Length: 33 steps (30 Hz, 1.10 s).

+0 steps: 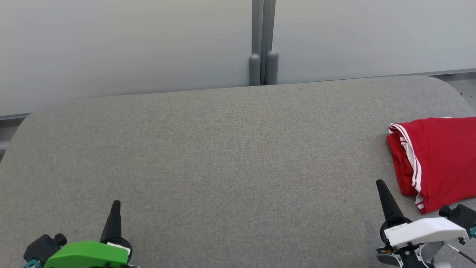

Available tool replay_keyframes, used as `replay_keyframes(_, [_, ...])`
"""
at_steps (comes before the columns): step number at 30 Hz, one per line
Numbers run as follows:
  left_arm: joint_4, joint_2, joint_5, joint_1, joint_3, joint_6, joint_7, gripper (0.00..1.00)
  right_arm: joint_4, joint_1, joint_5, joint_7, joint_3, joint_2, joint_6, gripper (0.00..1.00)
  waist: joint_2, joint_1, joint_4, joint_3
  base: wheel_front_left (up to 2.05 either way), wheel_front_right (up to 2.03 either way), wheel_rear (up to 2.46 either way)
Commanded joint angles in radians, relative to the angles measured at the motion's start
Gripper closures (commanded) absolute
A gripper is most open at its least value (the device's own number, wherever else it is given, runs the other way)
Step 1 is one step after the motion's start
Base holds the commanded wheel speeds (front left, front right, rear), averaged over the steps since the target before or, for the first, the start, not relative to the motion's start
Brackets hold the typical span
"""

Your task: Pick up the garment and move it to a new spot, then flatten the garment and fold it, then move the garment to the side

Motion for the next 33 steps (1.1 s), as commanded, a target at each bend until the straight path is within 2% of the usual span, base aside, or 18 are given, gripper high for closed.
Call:
replay_keyframes(1, [-0.014,-0.003,-0.026,-0.019,0.016,-0.011,0.007,1.0,-0.007,-0.024,0.032,0.005,-0.004,-0.008,0.0,1.0,0.0021,0.0,0.0,0.001,0.0,0.0,0.0])
replay_keyframes(33, [-0.02,-0.052,-0.252,-0.023,0.124,-0.092,0.083,1.0,0.0,-0.03,0.341,0.049,-0.021,-0.018,0.0,1.0,0.0034,0.0,0.003,0.017,0.0,0.0,0.0])
